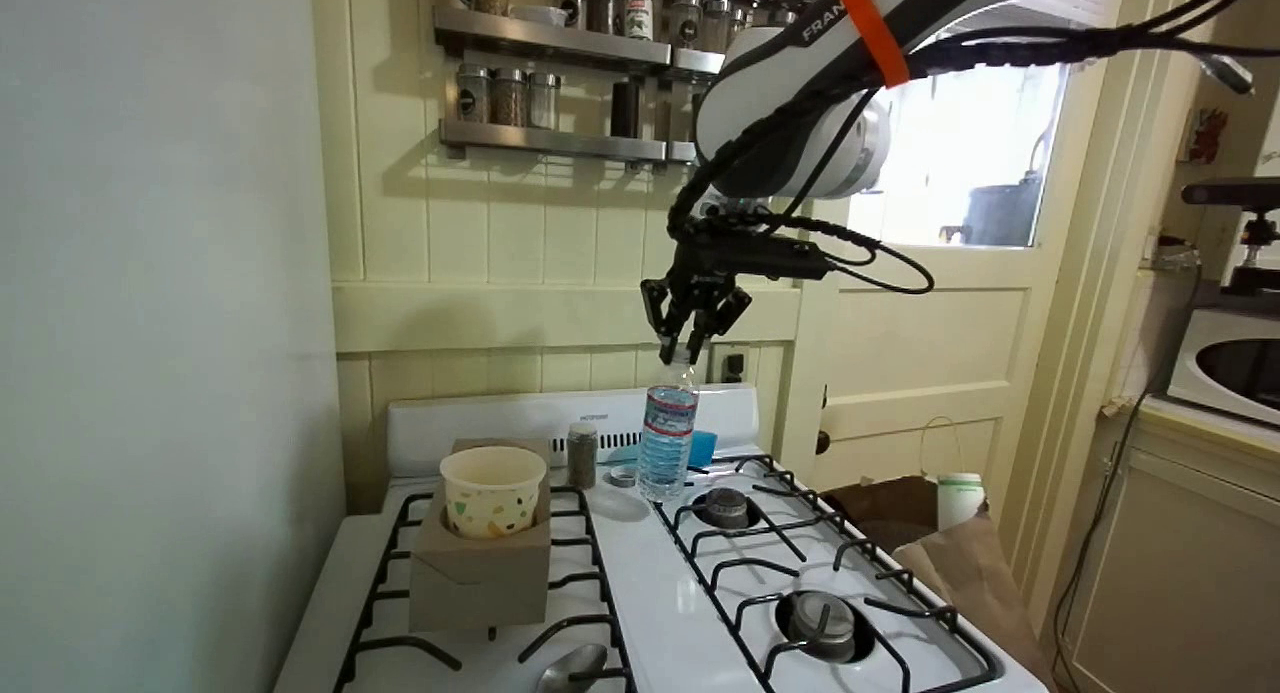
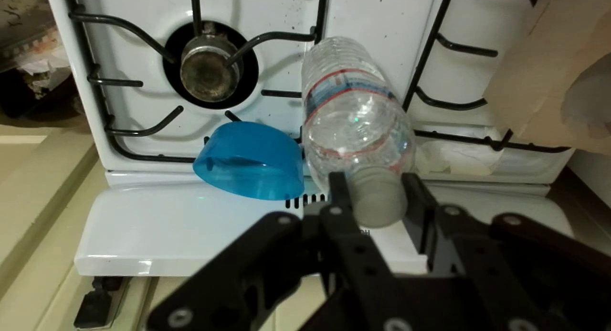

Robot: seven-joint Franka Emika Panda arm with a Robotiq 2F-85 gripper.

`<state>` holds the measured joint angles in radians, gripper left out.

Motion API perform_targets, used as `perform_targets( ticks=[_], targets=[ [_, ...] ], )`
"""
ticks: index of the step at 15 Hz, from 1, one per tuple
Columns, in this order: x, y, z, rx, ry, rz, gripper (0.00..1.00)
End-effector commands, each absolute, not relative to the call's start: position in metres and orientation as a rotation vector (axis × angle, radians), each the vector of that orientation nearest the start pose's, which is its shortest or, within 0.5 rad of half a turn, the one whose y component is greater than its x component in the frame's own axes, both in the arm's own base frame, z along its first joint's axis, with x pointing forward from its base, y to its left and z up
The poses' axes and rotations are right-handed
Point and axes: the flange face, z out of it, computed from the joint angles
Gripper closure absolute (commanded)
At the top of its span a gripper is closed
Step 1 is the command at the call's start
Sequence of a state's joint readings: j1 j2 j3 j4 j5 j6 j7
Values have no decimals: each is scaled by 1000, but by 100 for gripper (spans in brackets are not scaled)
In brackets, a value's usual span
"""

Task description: Remove the bottle from the box

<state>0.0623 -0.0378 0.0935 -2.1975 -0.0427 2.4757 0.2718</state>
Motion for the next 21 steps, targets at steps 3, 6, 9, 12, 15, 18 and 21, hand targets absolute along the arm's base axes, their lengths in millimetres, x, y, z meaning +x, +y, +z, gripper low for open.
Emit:
perform_targets(
  ticks=[3, 6, 9, 12, 15, 18, 21],
  targets=[
    [575, 108, 433, -3111, 50, -455, 92],
    [583, 118, 427, -3118, 20, -417, 92],
    [588, 123, 421, -3135, 13, -368, 92],
    [592, 128, 416, -3146, 0, -339, 92],
    [597, 132, 411, -3151, -13, -321, 92],
    [600, 134, 406, -3157, -17, -292, 92],
    [602, 134, 403, -3164, -10, -260, 86]
  ],
)
